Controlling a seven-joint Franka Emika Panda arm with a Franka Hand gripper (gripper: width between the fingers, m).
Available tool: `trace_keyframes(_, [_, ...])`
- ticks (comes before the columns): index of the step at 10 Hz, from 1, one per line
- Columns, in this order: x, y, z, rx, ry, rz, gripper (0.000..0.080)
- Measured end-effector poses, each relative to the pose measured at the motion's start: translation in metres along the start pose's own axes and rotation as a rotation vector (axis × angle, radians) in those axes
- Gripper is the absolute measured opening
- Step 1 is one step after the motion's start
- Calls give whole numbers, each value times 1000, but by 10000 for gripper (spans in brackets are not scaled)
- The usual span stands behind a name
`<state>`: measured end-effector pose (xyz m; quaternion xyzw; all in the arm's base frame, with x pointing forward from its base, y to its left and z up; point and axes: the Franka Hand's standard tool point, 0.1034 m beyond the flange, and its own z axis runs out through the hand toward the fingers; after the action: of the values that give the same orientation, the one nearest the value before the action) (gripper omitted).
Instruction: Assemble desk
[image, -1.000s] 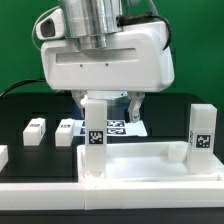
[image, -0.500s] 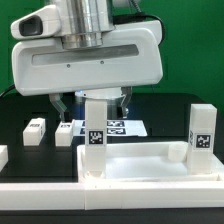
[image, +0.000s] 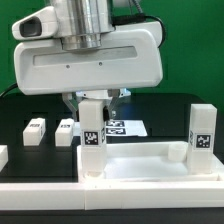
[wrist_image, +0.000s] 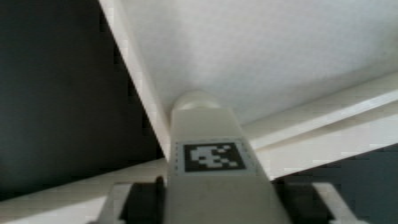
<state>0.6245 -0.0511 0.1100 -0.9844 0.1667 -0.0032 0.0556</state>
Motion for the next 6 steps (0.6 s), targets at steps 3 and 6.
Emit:
trace_keyframes(3, [-1, -4, 1, -4, 0, 267, 288])
trace_keyframes(6, [1, -6, 1, 21, 3, 611, 288])
